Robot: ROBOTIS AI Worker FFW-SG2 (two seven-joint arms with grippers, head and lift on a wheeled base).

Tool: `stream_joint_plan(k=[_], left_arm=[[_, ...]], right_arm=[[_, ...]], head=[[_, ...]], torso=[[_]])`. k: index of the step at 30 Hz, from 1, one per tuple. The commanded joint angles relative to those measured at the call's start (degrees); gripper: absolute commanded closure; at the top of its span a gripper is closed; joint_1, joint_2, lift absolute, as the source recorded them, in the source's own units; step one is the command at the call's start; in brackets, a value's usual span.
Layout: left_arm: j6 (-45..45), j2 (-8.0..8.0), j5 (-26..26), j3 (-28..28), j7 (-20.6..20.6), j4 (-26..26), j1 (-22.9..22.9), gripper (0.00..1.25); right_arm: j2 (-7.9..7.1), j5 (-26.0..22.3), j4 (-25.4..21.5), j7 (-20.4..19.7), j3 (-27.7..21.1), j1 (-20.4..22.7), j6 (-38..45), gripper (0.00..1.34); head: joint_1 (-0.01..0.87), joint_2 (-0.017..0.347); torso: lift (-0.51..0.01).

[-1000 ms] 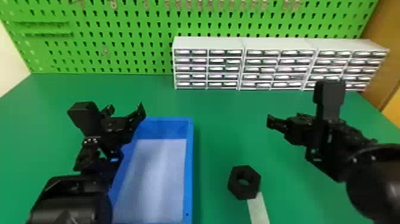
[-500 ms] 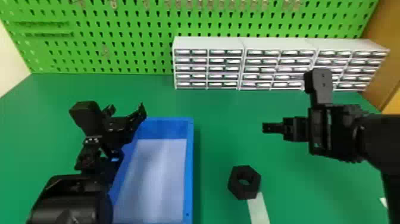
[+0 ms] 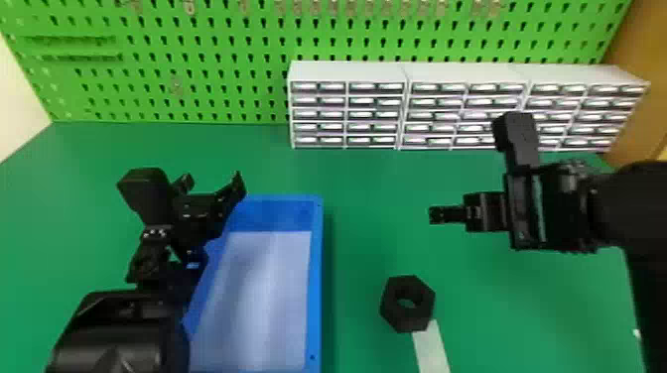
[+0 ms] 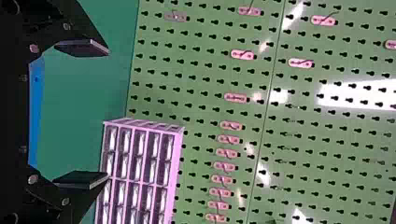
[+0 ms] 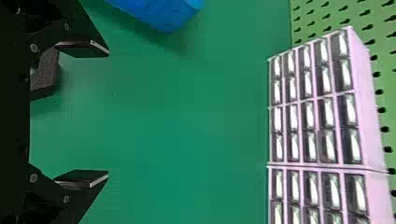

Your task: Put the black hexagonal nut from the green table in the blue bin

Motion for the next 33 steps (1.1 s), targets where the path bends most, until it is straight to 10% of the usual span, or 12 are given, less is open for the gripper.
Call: stream_joint_plan(k=[1, 33], left_arm=[[0.00, 0.00, 0.00, 0.00, 0.07, 0.06, -0.11, 0.32], [0.00, 0.00, 0.09, 0.09, 0.07, 0.06, -0.11, 0.32]], right_arm=[[0.05, -0.13, 2.36, 0.02, 1.01, -0.14, 0.26, 0.35], [-0.04, -3.21, 15.81, -0.07, 7.96, -0.32, 0.26, 0.35]], head=[[0.686, 0.051], [0.686, 0.051]], torso=[[-0.097], [-0.097]])
